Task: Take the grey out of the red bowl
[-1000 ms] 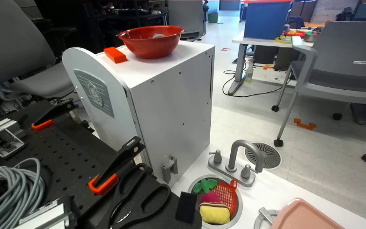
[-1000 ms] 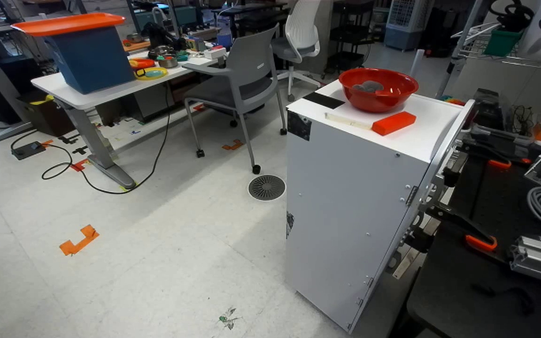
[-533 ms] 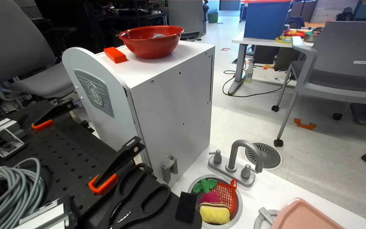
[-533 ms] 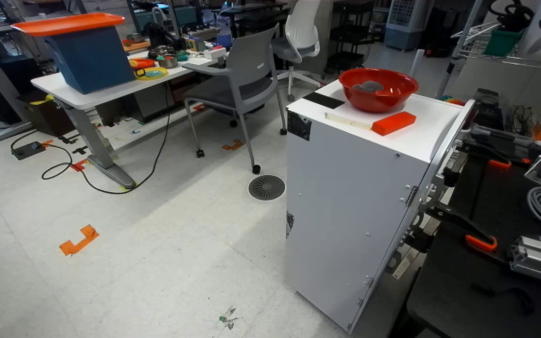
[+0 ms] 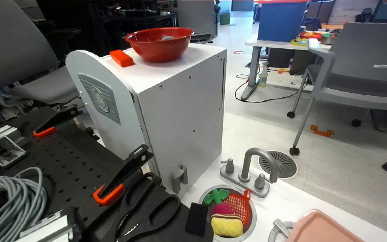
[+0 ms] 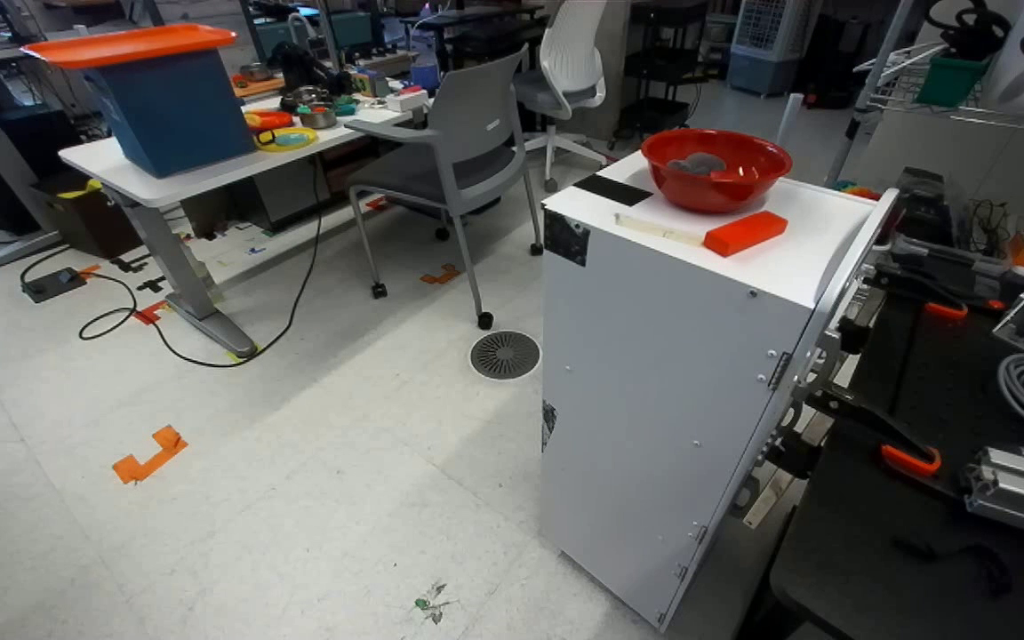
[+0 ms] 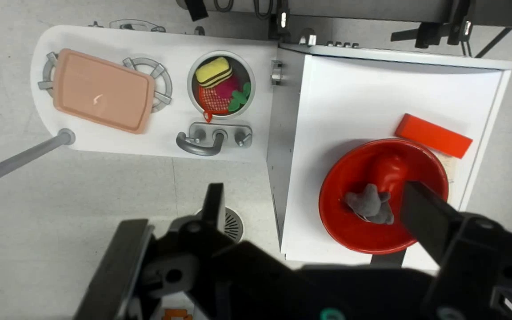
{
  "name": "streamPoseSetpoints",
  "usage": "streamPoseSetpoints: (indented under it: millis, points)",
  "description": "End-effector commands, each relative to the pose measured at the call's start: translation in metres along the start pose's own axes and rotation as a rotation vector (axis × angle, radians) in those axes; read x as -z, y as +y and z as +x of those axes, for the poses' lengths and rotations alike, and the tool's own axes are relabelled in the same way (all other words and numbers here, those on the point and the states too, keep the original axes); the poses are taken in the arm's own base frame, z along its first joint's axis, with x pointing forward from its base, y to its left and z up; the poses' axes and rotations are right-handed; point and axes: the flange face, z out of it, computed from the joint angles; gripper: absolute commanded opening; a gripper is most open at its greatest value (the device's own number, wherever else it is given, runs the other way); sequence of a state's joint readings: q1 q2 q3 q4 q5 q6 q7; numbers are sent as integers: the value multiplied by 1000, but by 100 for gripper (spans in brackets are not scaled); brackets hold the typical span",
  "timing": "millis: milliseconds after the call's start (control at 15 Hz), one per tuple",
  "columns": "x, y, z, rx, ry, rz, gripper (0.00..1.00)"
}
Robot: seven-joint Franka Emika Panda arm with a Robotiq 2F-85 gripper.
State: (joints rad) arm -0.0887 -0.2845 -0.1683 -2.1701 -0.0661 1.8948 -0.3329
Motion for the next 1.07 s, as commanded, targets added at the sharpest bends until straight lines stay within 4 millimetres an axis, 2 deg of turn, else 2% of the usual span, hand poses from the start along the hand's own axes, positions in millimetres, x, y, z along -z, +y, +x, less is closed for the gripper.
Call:
streamPoseSetpoints:
  millis: [0, 267, 400, 667, 867, 933, 1000]
  points:
    - [1, -29, 19, 71, 7, -90, 100]
    - [3, -64, 32, 128, 28, -78, 100]
    - [7, -72, 37, 82, 107, -98, 100]
    - [13, -69, 45, -82, 255, -124, 100]
    - [10, -59, 41, -212, 245, -87, 100]
    - [8, -63, 47, -147, 236, -97, 100]
    - [7, -62, 46, -155, 234, -97, 100]
